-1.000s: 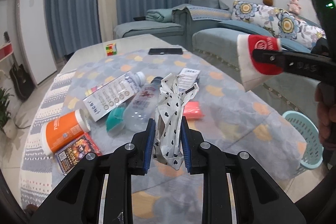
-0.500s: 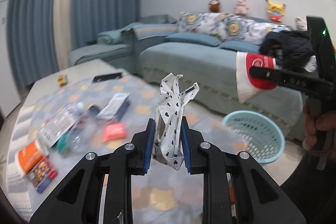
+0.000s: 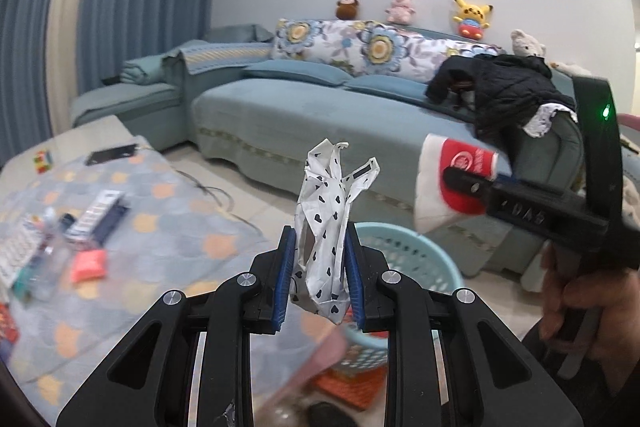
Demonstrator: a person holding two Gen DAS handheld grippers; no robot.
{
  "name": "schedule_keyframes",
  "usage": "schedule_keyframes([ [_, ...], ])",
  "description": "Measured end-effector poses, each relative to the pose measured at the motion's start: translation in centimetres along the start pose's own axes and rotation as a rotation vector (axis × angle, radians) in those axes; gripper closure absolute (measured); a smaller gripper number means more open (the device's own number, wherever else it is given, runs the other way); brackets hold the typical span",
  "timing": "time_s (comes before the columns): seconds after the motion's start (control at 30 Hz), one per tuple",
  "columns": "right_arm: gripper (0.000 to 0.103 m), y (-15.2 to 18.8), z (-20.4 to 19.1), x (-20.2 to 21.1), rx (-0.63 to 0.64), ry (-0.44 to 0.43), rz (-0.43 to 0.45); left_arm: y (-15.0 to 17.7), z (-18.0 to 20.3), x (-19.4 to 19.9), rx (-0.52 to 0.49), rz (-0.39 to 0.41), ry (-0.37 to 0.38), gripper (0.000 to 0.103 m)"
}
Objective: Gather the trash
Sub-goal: 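Carry the paper cup over the blue basket while left tool carries tissue, then open both tools to drop the paper cup and tissue into the basket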
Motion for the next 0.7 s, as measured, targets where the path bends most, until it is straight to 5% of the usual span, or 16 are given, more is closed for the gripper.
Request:
schedule_keyframes([
  [0.43,0.053,1.0,6.6,-0.7,-0.128,0.041,-0.063,-0.6,5.8,-6.0,-0.027,-0.082,0.076,0.079],
  [0.7,0.052,3.2,7.7,-2.6,-0.125,0.076,-0.177,0.9,6.9,-8.7,-0.04,-0.148,0.073,0.071],
])
Point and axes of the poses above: each gripper's, at about its wrist camera, not at the fingertips, and x roughly against the way its jaws point, z to its right, y to its underside, the point moved 9 cm from there along -x, roughly the way its jaws point, and after that the axes turned 10 degrees about -y, right-handed, at the moved point
